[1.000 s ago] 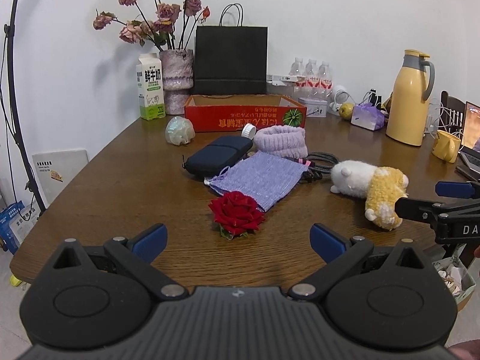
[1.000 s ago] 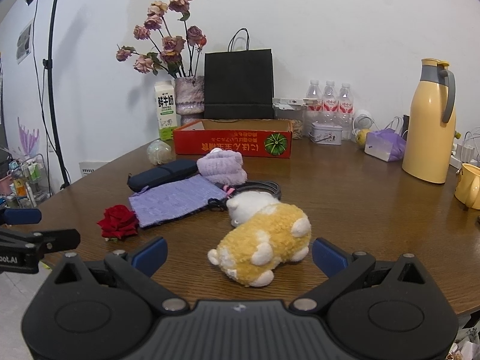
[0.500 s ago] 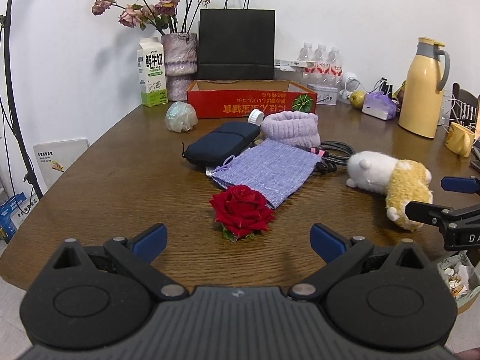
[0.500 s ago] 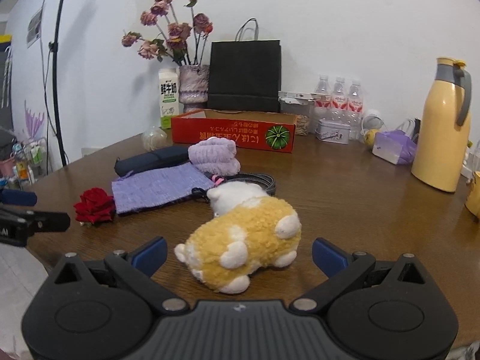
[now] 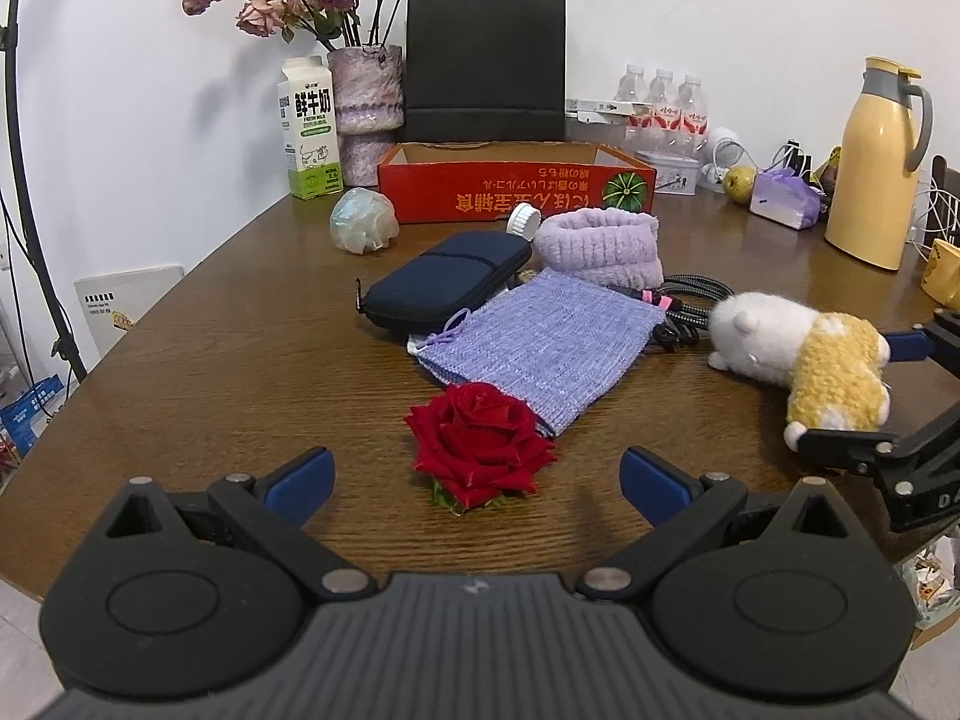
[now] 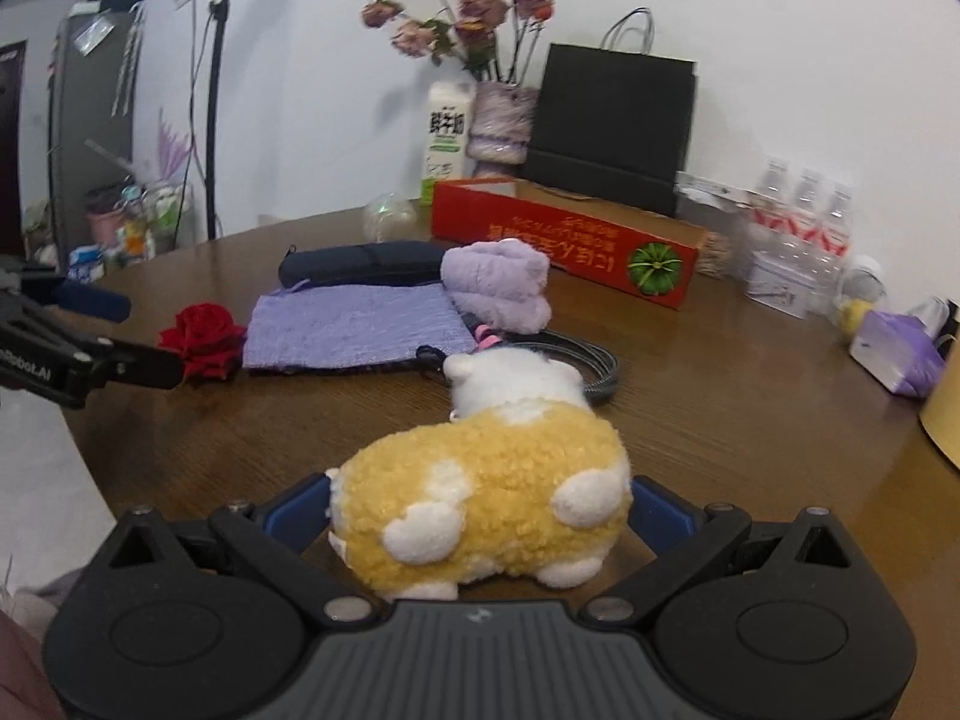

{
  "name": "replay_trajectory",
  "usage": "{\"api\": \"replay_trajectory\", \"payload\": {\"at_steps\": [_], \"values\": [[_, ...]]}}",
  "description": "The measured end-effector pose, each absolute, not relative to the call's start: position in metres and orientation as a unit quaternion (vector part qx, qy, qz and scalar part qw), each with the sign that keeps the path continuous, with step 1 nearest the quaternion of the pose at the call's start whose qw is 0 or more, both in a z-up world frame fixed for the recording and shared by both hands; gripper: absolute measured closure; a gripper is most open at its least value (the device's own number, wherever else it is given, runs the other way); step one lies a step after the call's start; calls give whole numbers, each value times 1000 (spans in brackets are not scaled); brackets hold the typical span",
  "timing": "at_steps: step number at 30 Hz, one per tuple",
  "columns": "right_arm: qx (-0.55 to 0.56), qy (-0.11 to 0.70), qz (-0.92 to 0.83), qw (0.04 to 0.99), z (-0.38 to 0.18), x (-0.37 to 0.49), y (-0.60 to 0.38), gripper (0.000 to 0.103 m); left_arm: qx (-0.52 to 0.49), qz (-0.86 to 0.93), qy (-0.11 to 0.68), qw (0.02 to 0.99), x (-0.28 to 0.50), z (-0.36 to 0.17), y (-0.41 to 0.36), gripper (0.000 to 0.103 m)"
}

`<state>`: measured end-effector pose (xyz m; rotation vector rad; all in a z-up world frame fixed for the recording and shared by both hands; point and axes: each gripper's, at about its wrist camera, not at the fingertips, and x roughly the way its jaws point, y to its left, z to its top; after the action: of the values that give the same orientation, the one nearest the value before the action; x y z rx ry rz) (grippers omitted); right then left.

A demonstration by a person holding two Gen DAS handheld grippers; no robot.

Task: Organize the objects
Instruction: 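Grasp the yellow plush sheep with the right gripper while the left gripper approaches the red rose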

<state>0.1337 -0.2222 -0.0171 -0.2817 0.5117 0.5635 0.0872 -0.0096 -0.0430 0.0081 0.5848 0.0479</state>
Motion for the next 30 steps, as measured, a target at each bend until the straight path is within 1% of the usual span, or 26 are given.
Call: {"api": "replay_trajectory", "payload": {"at_steps": [9,12,16,18,24,30], "values": [[-133,267,289,910,-23,153,-215,0,6,30,298,954,95,-47,-9,0],[-110,265,284,915,-23,153,-220,4,6,29,302,953,99,-48,-7,0],[-87,252,267,926,-24,148,-223,9,5,25,304,952,103,-50,-5,0],[-72,244,255,933,-24,146,-225,9,7,22,306,952,106,-51,-4,0],[-31,227,220,948,-24,139,-229,10,11,19,311,950,115,-54,1,0],[-17,217,193,957,-26,133,-225,10,12,16,307,951,121,-54,6,0]]}}
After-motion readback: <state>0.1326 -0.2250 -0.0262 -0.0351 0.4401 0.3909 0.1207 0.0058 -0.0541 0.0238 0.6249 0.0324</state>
